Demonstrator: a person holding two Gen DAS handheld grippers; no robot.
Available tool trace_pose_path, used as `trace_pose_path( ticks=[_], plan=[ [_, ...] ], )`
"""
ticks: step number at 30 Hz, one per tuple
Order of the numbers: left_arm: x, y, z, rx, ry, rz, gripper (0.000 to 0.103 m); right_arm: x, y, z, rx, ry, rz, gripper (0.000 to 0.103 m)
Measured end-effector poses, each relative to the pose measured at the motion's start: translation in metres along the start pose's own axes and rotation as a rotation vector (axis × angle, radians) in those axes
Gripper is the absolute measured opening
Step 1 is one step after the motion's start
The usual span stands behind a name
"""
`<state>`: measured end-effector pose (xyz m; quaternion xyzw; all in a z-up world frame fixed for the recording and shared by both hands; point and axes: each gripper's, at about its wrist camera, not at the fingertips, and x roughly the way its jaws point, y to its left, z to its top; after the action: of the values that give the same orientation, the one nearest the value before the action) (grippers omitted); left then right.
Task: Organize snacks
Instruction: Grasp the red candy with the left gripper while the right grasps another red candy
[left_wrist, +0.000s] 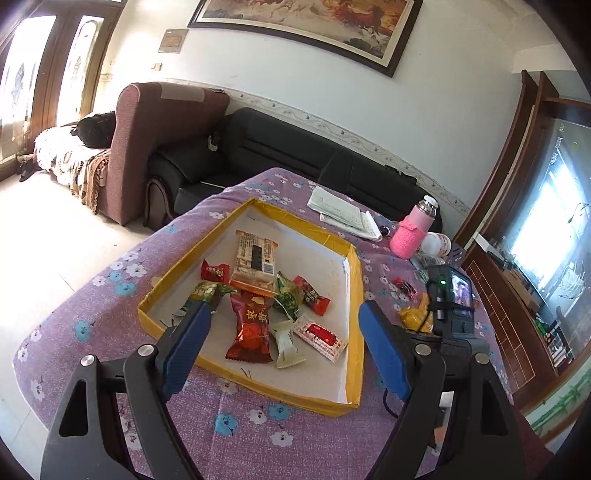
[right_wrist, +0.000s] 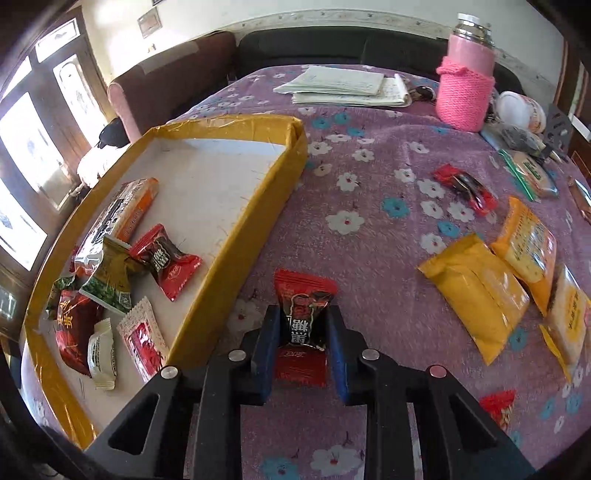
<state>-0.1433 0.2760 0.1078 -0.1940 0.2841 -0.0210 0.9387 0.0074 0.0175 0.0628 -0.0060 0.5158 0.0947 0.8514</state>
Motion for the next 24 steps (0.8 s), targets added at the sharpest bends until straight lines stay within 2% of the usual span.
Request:
trace_pose_path(
  ticks=[4, 6, 8, 10, 12, 15, 18, 21, 23, 24],
  plan=[
    [0.004, -0.011, -0.001, 0.031, 0.014, -0.036, 0.083, -0.026, -0.015, -0.037, 0.061, 0.061, 0.087, 0.026],
    [0.006, -0.023, -0.004, 0.058, 0.022, -0.06, 0.083, -0.046, -0.031, -0.058, 0.09, 0.054, 0.167, 0.03],
    [0.009, -0.035, -0.009, 0.088, 0.037, -0.086, 0.083, -0.071, -0.058, -0.075, 0.127, 0.005, 0.246, 0.045],
    [0.014, -0.052, -0.015, 0.127, 0.057, -0.103, 0.083, -0.092, -0.084, -0.083, 0.156, -0.06, 0.221, 0.052],
    [0.02, -0.069, -0.022, 0.166, 0.084, -0.124, 0.083, -0.104, -0.11, -0.084, 0.17, -0.107, 0.15, 0.054],
    [0.031, -0.097, -0.035, 0.224, 0.138, -0.145, 0.083, -0.098, -0.134, -0.078, 0.196, -0.096, 0.112, 0.054],
    [0.038, -0.13, -0.051, 0.339, 0.178, -0.118, 0.083, -0.083, -0.135, -0.065, 0.163, -0.084, 0.069, 0.054],
    [0.049, -0.148, -0.063, 0.411, 0.213, -0.084, 0.082, -0.06, -0.123, -0.054, 0.121, -0.067, 0.025, 0.054],
    [0.056, -0.151, -0.067, 0.409, 0.253, -0.098, 0.07, -0.046, -0.119, -0.052, 0.1, -0.047, -0.021, 0.049],
    [0.062, -0.153, -0.069, 0.407, 0.292, -0.116, 0.055, -0.042, -0.119, -0.054, 0.1, -0.049, -0.029, 0.049]
  ],
)
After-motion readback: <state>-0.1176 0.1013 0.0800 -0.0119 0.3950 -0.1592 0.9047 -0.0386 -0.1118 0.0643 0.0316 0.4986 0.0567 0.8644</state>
